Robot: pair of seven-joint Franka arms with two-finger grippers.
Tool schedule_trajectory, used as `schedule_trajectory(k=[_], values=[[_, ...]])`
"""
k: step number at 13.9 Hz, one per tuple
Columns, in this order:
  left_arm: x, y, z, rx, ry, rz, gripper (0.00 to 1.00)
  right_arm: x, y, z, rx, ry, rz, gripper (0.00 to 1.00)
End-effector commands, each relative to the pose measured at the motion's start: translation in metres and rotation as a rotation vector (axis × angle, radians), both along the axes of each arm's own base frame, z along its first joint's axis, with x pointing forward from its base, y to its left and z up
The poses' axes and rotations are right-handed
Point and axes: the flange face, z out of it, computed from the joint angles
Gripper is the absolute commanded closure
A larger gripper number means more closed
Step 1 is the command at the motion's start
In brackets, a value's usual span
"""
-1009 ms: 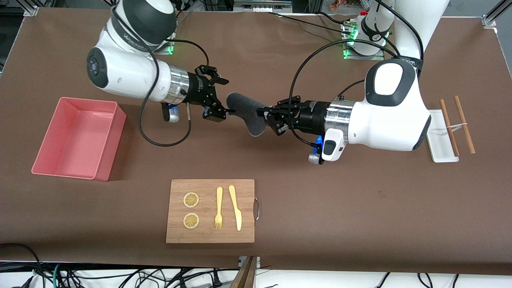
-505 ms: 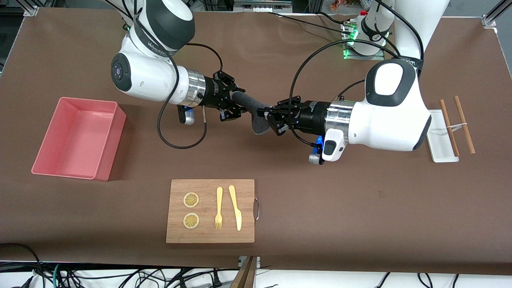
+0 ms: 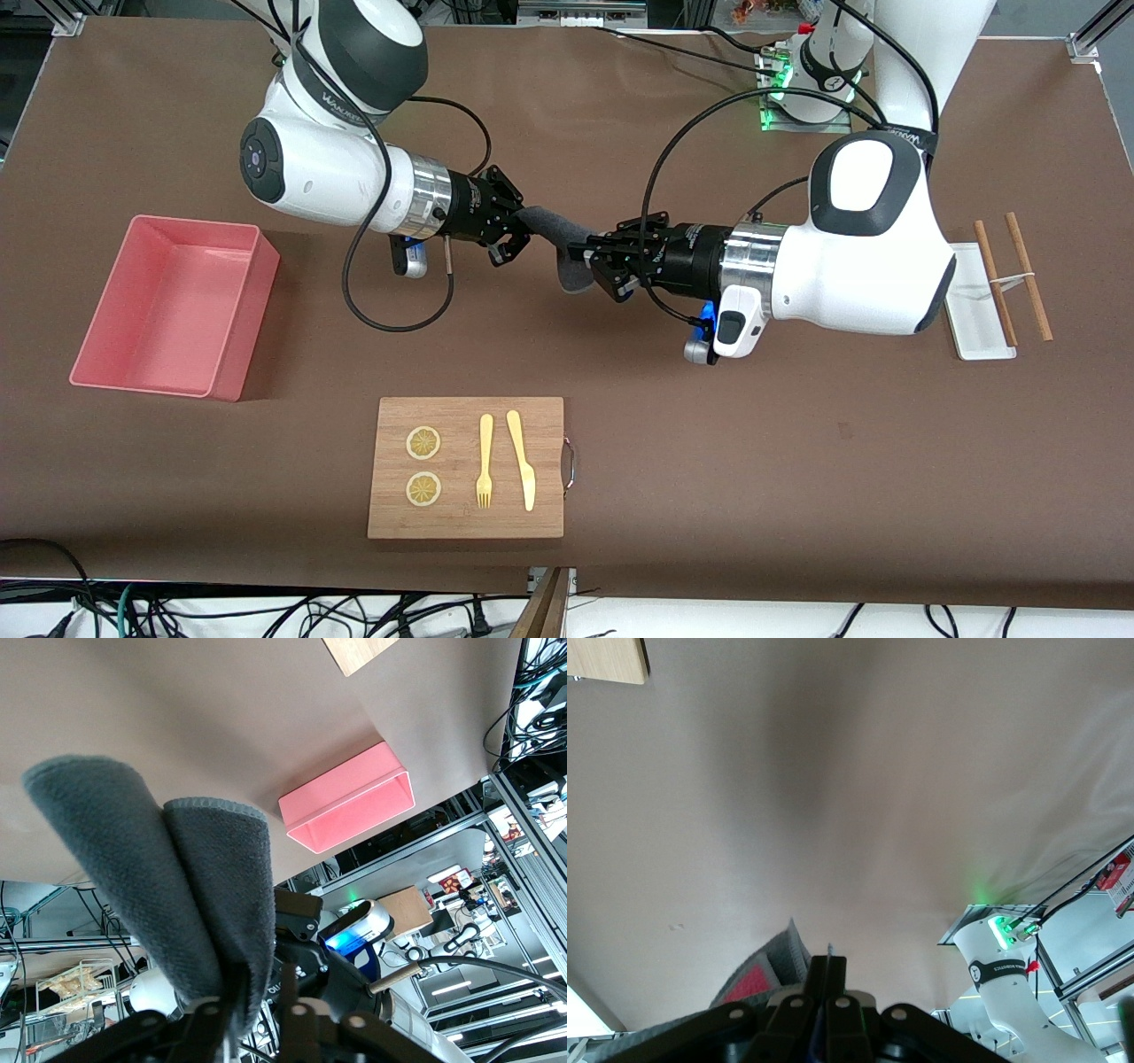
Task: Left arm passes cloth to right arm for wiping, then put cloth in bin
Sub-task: 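Grasp the cloth with the right gripper while the left gripper releases it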
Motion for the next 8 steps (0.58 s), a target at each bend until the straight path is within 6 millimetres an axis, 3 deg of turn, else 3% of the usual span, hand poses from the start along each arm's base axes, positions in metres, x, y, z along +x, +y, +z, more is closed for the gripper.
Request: schedule_trajectory(k=[1, 2, 3, 4, 8], values=[[0.005, 0.002, 0.005, -0.003, 0.004, 0.017, 0.45, 0.002, 0.0, 0.006, 0.022, 0.006, -0.003, 1.0], [0.005, 0.002, 0.004, -0.003, 0.005, 0.017, 0.39, 0.003, -0.001, 0.006, 0.022, 0.005, -0.003, 1.0], [0.006, 0.006, 0.005, -0.001, 0.001, 0.022, 0.25, 0.003, -0.001, 0.006, 0.022, 0.006, -0.004, 1.0], [0.008, 0.01, 0.004, 0.005, -0.001, 0.023, 0.0, 0.003, -0.001, 0.006, 0.02, 0.005, -0.003, 1.0], [0.018, 0.054, 0.0, 0.03, -0.029, -0.017, 0.0, -0.015, 0.023, -0.004, -0.01, -0.013, 0.091, 1.0]])
